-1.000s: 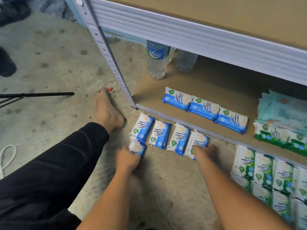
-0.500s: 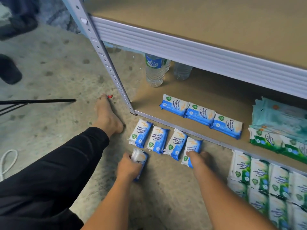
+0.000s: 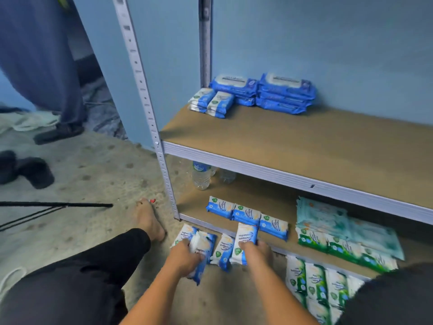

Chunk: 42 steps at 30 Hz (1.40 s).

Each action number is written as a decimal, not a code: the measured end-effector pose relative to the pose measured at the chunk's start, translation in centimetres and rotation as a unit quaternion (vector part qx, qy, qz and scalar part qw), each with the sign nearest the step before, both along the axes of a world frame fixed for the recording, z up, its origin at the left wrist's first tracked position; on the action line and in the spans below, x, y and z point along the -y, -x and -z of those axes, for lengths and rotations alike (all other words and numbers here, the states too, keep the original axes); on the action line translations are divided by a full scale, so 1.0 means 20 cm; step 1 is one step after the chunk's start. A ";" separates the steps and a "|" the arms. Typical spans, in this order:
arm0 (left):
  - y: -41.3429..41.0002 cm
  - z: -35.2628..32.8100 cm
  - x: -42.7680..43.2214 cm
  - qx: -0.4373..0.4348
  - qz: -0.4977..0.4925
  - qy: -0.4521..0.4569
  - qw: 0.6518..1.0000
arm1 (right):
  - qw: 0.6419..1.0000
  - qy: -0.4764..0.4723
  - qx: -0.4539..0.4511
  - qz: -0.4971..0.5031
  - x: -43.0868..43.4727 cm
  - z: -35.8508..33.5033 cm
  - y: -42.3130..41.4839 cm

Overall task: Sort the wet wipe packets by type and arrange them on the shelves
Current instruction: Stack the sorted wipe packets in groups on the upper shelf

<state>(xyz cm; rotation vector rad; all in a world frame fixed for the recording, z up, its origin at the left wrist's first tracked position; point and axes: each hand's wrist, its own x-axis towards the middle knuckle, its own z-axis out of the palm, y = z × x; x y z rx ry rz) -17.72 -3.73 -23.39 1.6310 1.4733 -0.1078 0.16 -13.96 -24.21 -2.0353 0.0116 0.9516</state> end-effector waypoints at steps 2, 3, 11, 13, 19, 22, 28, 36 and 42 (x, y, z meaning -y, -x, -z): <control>-0.01 -0.16 0.06 0.070 -0.015 -0.033 0.997 | 0.999 -0.050 -0.003 -0.004 0.03 -0.21 0.04; -0.01 -0.25 0.09 0.095 -0.013 -0.052 0.994 | 0.997 -0.073 -0.006 -0.011 0.04 -0.31 0.05; -0.11 -0.85 0.13 0.231 -0.002 -0.137 0.963 | 0.982 -0.186 0.004 -0.045 0.12 -0.84 0.07; -0.14 -0.95 0.09 0.258 -0.006 -0.145 0.955 | 0.976 -0.210 0.019 -0.049 0.12 -0.94 0.03; -0.31 -1.23 -0.03 0.282 0.025 -0.156 0.946 | 0.957 -0.268 0.087 -0.063 0.04 -1.18 -0.18; -0.41 -1.33 -0.12 0.269 0.053 -0.178 0.945 | 0.953 -0.276 0.114 -0.061 -0.04 -1.26 -0.30; -0.57 -1.36 -0.29 0.253 0.058 -0.188 0.947 | 0.952 -0.266 0.125 -0.081 -0.18 -1.30 -0.48; -0.75 -1.21 -0.47 0.231 0.033 -0.157 0.960 | 0.962 -0.224 0.118 -0.099 -0.42 -1.19 -0.56; -0.84 -1.15 -0.52 0.217 0.030 -0.145 0.965 | 0.967 -0.150 0.173 -0.116 -0.47 -1.18 -0.61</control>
